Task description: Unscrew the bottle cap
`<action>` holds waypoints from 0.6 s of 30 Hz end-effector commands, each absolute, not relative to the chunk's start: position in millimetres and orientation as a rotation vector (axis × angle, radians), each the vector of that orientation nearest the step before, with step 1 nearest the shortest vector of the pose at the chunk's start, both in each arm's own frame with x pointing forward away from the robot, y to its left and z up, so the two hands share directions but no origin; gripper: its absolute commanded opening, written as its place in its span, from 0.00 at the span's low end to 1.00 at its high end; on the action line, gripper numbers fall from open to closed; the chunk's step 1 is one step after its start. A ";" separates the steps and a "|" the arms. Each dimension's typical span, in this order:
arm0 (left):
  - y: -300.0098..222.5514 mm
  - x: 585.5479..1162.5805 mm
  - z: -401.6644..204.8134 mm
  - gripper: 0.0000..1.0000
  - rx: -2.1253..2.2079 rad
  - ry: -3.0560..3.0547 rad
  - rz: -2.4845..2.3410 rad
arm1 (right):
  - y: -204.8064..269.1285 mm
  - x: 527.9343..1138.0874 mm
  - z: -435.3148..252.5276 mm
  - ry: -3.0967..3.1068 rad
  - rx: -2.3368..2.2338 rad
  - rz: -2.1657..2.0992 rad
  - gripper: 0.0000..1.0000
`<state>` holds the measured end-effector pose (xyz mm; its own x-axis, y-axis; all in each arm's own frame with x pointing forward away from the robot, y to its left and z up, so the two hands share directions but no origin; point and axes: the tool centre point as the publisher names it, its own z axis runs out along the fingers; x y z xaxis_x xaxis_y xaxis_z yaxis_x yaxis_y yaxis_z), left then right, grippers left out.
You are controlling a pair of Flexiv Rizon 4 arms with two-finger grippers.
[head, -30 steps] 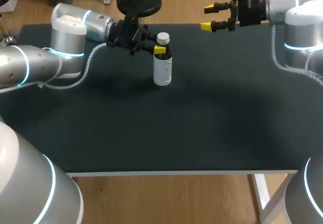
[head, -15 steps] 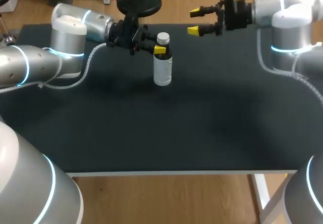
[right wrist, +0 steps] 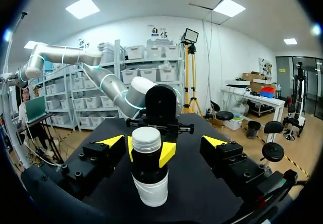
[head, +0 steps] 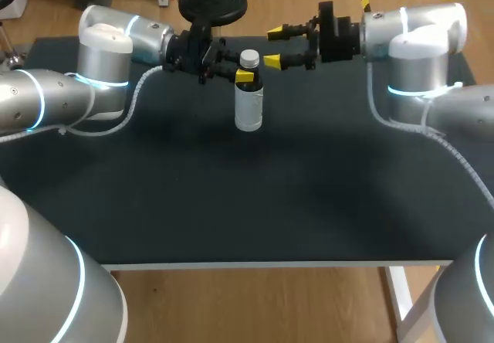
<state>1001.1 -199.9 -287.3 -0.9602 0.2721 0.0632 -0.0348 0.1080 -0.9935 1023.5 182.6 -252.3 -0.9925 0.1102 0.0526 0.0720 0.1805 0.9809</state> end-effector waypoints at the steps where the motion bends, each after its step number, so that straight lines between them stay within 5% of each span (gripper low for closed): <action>1: -200.0 1004.5 -289.9 0.00 -0.243 -2.147 1.939 | 190.0 1024.2 -253.5 2.379 0.176 1.996 1.00; 18: -200.0 1004.5 -289.9 0.00 -0.243 -2.147 1.939 | 212.9 1015.6 -252.7 2.387 0.129 2.043 1.00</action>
